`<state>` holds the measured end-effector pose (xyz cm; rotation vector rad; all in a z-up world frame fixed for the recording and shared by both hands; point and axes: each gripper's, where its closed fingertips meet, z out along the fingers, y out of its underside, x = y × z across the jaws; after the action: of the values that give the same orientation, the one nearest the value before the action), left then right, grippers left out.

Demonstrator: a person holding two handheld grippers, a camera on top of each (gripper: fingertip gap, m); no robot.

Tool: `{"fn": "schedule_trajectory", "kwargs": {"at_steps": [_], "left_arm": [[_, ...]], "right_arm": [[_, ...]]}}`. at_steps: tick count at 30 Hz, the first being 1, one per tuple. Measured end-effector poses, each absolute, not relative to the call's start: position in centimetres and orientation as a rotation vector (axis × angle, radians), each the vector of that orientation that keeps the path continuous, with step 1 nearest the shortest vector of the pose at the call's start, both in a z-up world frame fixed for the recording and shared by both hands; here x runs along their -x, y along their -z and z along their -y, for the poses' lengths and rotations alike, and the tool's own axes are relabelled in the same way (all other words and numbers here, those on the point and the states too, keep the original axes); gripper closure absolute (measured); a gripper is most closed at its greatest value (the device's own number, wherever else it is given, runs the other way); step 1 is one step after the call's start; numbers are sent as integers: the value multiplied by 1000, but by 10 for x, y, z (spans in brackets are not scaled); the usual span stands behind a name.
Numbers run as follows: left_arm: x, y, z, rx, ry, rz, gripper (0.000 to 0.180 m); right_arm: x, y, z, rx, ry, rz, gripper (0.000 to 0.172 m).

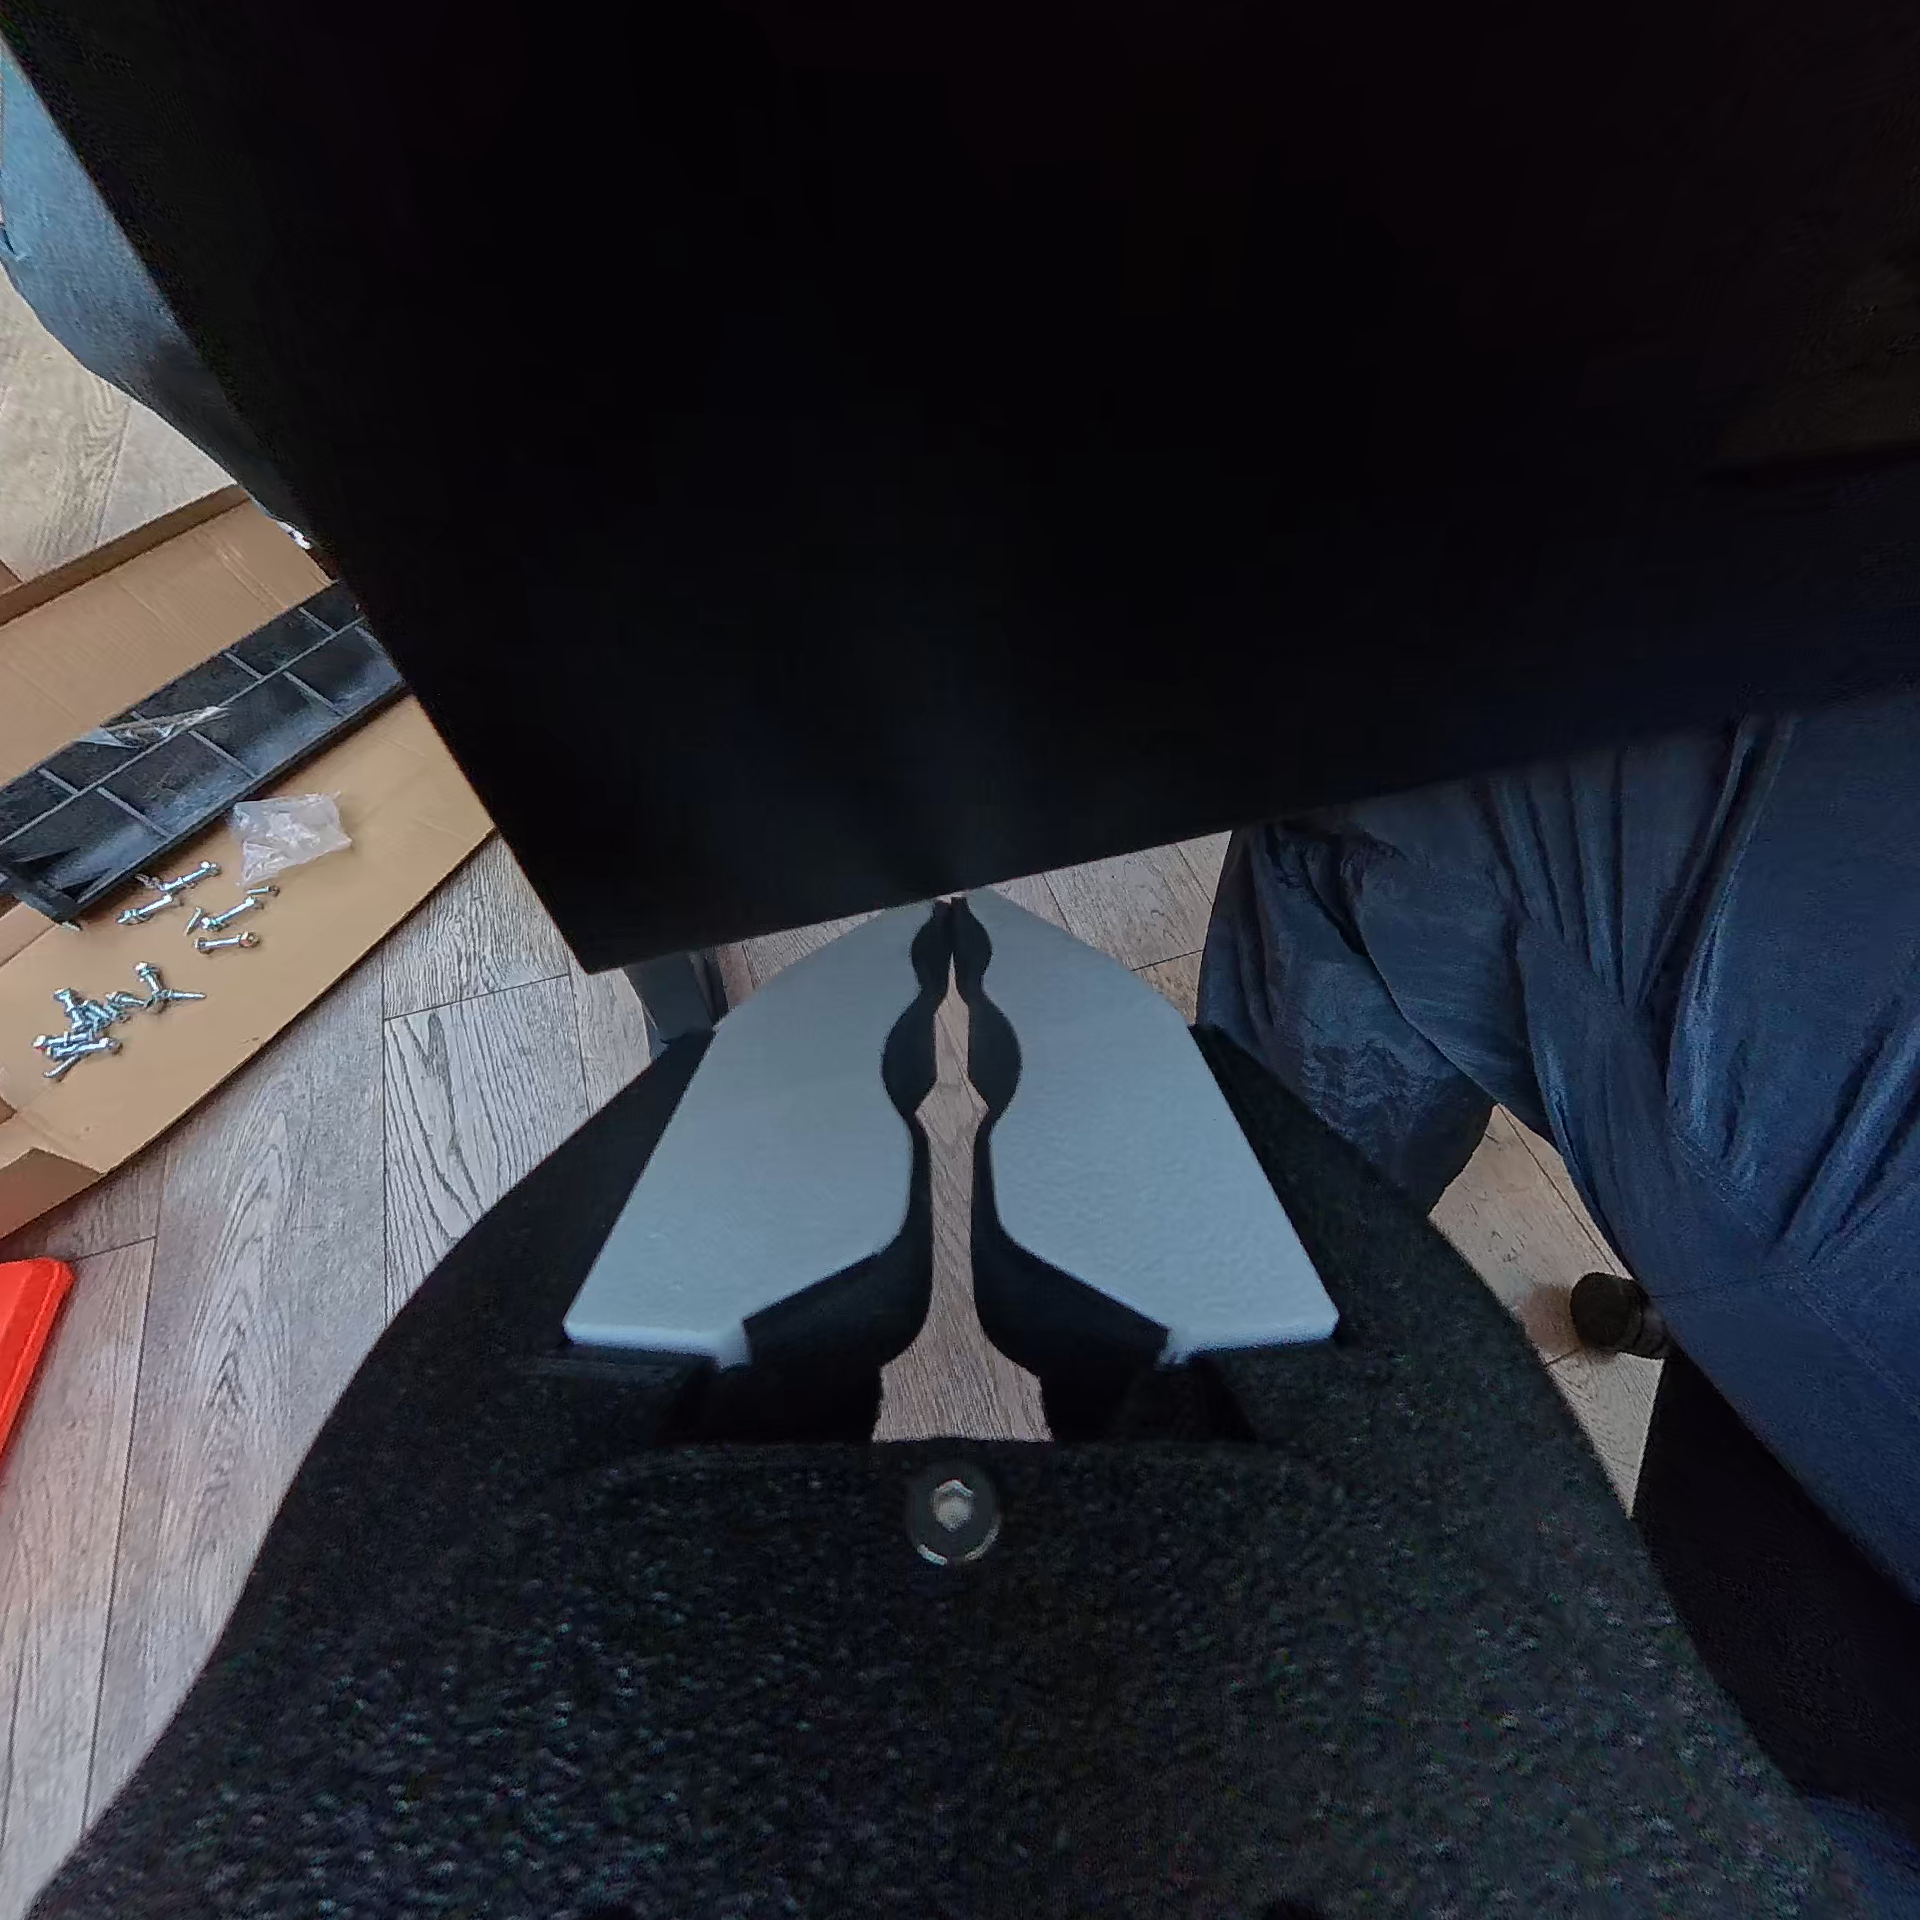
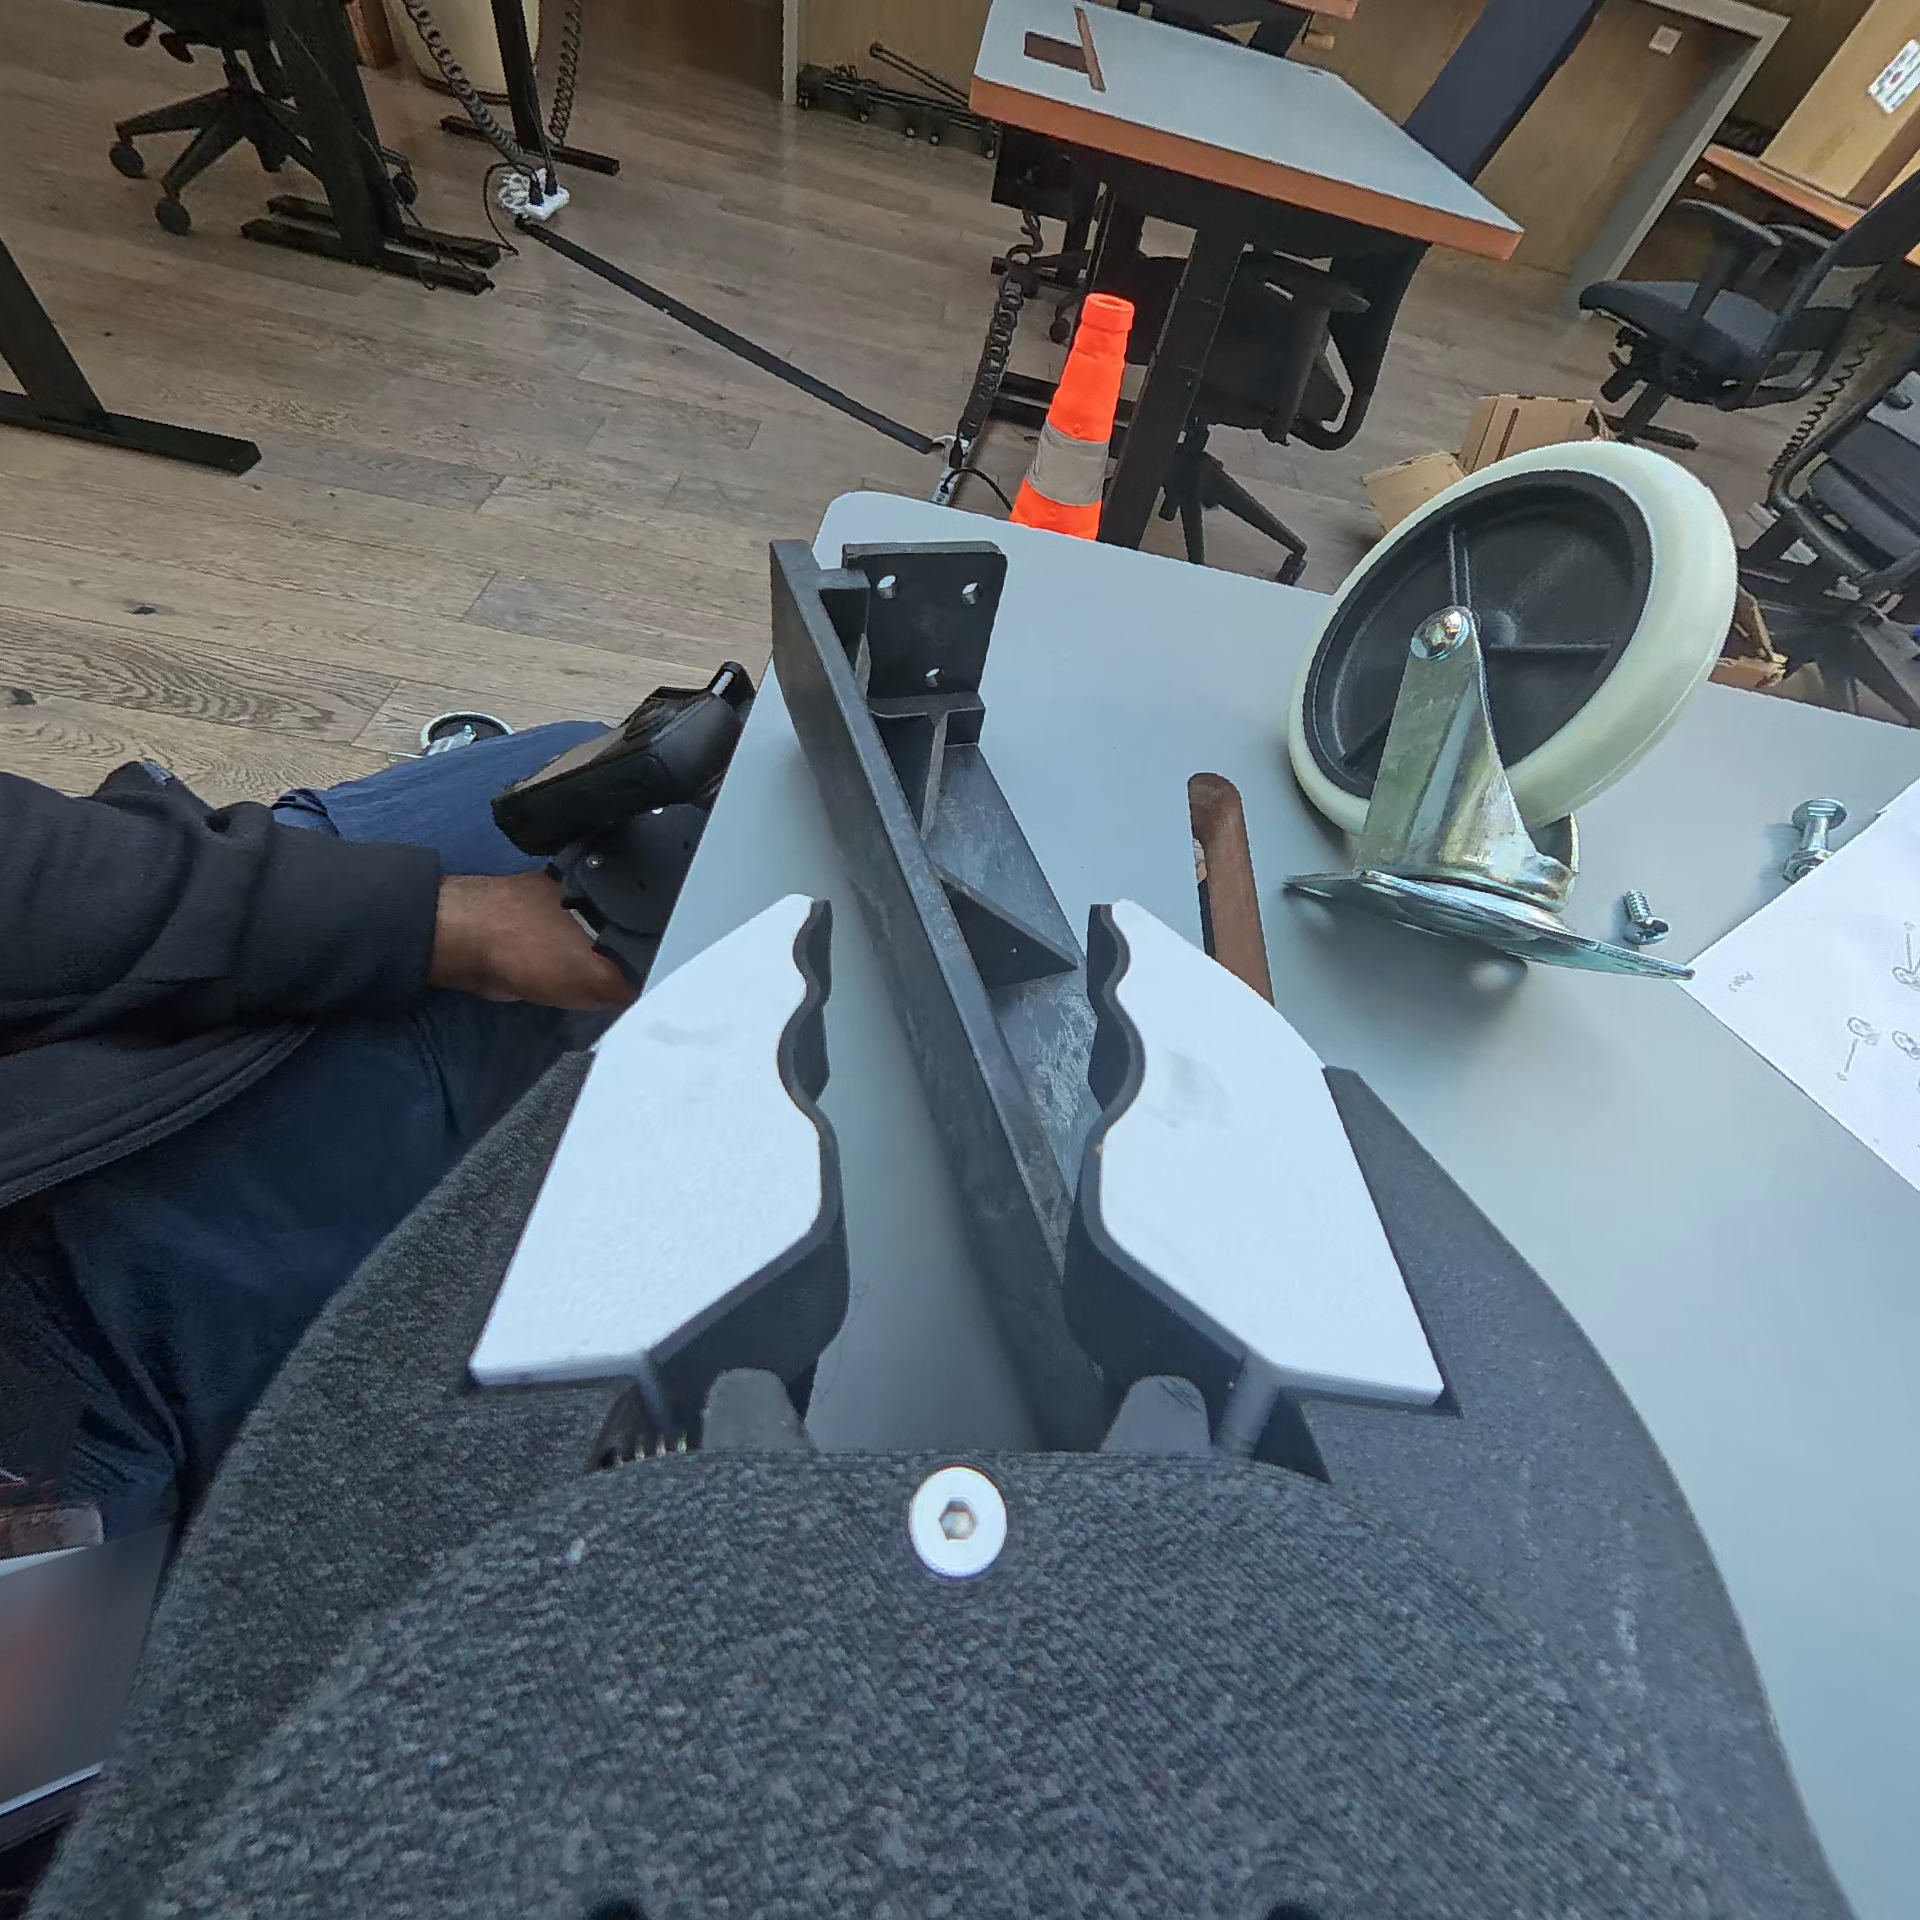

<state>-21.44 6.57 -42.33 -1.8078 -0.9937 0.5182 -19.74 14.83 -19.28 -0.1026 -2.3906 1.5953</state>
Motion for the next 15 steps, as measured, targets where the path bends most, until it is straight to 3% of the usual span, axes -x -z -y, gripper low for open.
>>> {"fn": "schedule_trajectory", "kwargs": {"at_steps": [15], "left_arm": [[212,424,-68,1833,-526,981,180]], "right_arm": [[197,192,-148,106,-1607,2388,125]]}}
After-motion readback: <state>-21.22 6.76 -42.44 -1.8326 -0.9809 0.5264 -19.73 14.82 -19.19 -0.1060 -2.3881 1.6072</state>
